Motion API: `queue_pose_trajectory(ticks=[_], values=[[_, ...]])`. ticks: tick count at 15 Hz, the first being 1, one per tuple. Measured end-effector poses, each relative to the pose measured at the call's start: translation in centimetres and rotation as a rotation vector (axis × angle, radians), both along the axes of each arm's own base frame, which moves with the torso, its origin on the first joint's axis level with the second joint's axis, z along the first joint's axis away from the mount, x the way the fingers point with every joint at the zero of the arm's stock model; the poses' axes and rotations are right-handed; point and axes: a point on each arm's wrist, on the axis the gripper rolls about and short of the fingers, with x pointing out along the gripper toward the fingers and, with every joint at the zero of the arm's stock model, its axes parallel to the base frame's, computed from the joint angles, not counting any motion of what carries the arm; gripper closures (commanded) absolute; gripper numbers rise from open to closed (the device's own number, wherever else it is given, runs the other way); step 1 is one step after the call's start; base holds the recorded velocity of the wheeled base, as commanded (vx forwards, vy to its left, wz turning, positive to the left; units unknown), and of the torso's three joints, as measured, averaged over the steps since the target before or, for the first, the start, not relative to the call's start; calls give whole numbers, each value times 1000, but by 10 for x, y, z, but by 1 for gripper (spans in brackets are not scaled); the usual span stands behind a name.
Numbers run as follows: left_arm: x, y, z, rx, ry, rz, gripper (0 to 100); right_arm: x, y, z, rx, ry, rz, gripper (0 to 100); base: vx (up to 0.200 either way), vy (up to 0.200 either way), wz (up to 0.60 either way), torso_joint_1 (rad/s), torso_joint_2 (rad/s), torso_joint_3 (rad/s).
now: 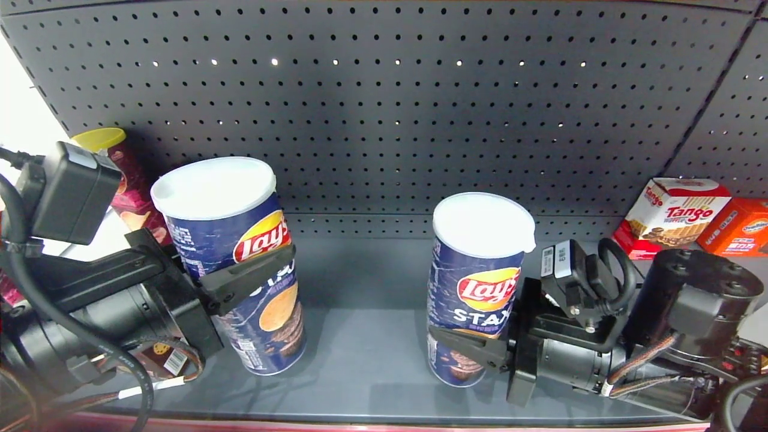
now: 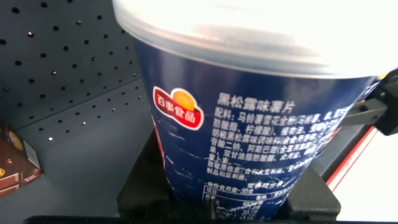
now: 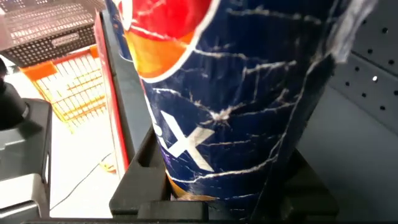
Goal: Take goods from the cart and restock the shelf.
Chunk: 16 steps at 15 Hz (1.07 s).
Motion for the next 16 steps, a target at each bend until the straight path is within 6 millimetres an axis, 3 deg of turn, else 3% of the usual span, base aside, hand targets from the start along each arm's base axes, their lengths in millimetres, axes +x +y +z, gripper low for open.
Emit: queue_pose_trajectory(ticks=[15, 16], values=[[-1, 0, -1, 1, 3, -5, 100, 1, 4, -23, -59, 47, -30, 100, 0, 0, 0, 0, 0, 0], [-1, 0, -1, 2, 3, -6, 100, 1, 3, -23, -61, 50, -31, 0, 0, 0, 0, 0, 0, 0]])
